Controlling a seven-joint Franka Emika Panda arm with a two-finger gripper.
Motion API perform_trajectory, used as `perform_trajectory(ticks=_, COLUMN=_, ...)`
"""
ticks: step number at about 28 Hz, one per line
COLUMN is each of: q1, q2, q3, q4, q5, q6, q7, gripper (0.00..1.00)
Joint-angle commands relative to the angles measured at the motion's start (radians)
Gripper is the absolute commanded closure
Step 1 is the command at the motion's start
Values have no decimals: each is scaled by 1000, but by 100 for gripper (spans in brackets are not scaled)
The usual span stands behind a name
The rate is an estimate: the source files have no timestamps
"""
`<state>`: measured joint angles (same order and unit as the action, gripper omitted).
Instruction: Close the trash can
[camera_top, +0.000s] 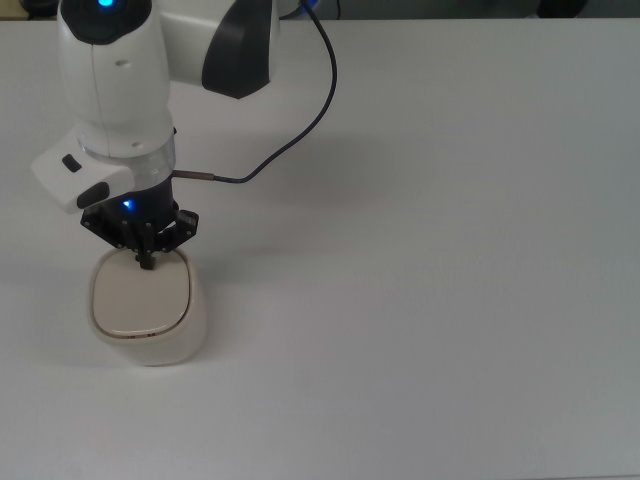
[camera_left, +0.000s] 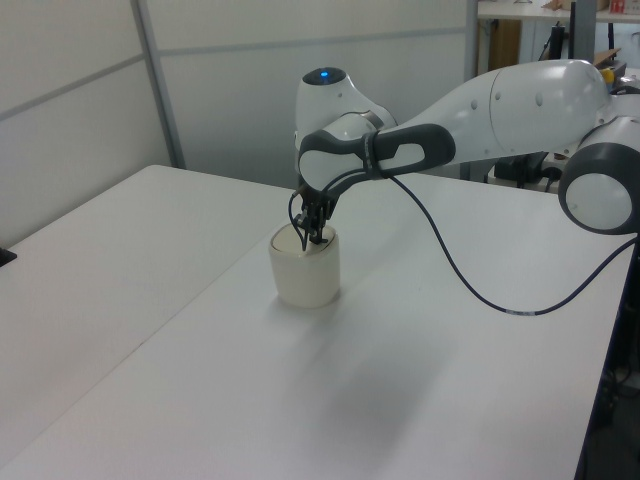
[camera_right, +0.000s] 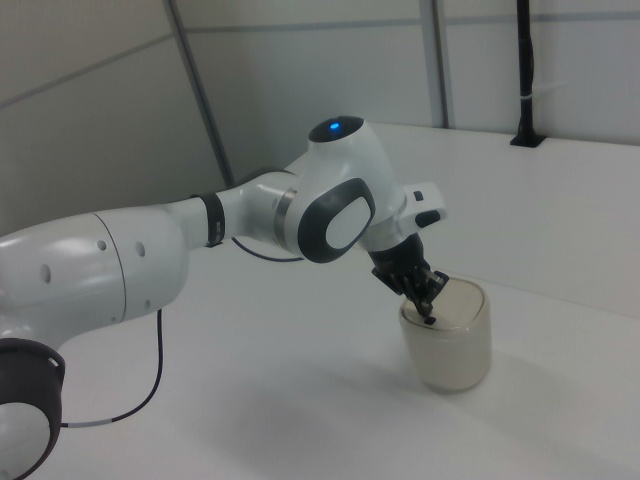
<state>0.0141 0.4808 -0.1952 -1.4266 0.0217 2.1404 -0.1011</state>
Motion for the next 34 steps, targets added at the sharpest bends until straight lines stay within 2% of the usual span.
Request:
perform_trajectory(ticks=1, q1=6, q2=-66, q3=-4, q4=-3, q5=60, q6=-42, q7=37, gripper=100)
perform_trajectory(ticks=4, q1=4, q2=-96, q3=-4, q4=3, q5=60, q6=-42, q7=57, gripper=96)
perform_trajectory(ticks=8, q1=4, q2=-131, q3=-7, q4=3, q5=60, q6=-45, q7=78, gripper=73)
perform_trajectory(ticks=10, q1=4, q2=-145, q3=-9, q4=3, q5=58, q6=-50, q7=86, gripper=51)
perform_trajectory(ticks=11, q1=4, q2=-158, q3=-10, q4=3, q5=55, q6=-83, q7=87, gripper=30)
perform_trajectory(ticks=12, q1=3, q2=-166, q3=-12, q4=3, q5=49, q6=-109, q7=86, gripper=19)
perform_trajectory(ticks=13, q1=4, q2=-174, q3=-13, q4=5, q5=44, q6=-137, q7=86, gripper=3)
perform_trajectory(ticks=14, q1=4, q2=-183, q3=-15, q4=6, q5=41, q6=-164, q7=84, gripper=0)
perform_trajectory(ticks=21, q1=3, q2=-231, q3=-15, q4=46, q5=-5, q6=-425, q7=77, gripper=0)
perform_trajectory(ticks=34, q1=3, q2=-248, q3=-9, q4=46, q5=-46, q6=-567, q7=75, gripper=0)
